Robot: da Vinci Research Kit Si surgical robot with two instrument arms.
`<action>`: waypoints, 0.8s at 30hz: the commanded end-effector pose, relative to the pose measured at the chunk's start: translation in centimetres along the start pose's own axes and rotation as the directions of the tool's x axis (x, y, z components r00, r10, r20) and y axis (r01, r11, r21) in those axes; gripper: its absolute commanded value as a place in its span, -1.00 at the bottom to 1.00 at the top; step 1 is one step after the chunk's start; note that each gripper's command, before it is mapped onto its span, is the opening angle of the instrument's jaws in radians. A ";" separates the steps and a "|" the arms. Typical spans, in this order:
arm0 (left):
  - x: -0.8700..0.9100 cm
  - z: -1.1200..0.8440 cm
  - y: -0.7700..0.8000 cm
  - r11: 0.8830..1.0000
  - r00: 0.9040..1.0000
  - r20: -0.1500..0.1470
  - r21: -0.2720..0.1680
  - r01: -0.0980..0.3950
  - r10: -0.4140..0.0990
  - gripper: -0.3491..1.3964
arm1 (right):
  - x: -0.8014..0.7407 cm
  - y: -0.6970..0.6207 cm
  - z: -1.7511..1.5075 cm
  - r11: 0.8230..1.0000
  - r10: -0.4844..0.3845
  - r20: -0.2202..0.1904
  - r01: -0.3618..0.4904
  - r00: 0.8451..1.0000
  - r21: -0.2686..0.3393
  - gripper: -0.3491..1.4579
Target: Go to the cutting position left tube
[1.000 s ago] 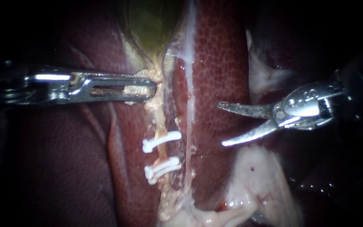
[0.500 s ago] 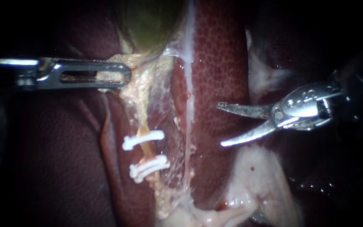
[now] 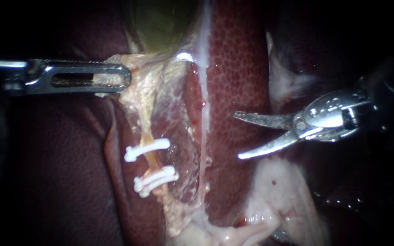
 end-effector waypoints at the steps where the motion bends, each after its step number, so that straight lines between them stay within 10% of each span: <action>1: 0.00 0.00 0.00 1.000 1.000 0.000 0.000 0.000 0.000 -1.00 | -0.04 0.00 0.06 1.000 0.001 0.001 -0.001 1.000 0.008 0.97; 15: 0.00 0.00 -0.01 1.000 1.000 0.000 -0.001 0.000 0.000 -1.00 | -1.03 0.01 1.23 0.991 0.079 0.063 -0.085 0.995 0.105 0.97; 24: 0.00 0.01 -0.01 1.000 1.000 0.001 -0.001 0.000 0.000 -1.00 | -1.22 -0.08 1.69 0.983 0.094 0.079 -0.105 0.992 0.150 0.97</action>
